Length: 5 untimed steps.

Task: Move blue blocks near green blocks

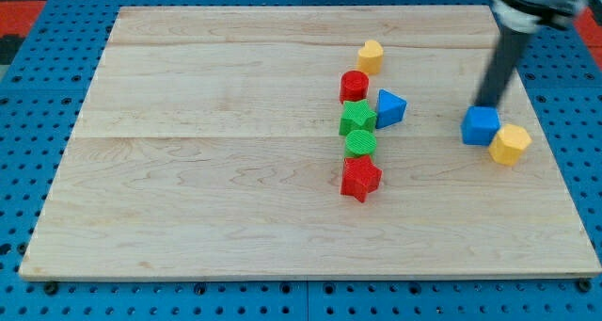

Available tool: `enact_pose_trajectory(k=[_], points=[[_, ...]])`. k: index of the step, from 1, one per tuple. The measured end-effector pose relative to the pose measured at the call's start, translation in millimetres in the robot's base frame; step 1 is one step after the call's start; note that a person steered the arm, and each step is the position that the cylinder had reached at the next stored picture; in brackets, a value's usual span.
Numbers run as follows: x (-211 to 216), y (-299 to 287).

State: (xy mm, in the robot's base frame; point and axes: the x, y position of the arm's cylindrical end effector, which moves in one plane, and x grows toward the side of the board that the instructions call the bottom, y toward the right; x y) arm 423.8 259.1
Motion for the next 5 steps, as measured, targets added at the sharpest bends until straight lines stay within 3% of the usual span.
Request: enact_pose_trajectory(k=[1,2,3,4,5], points=[[64,-2],[84,-25],[97,-11],[27,-1],[-2,-42]])
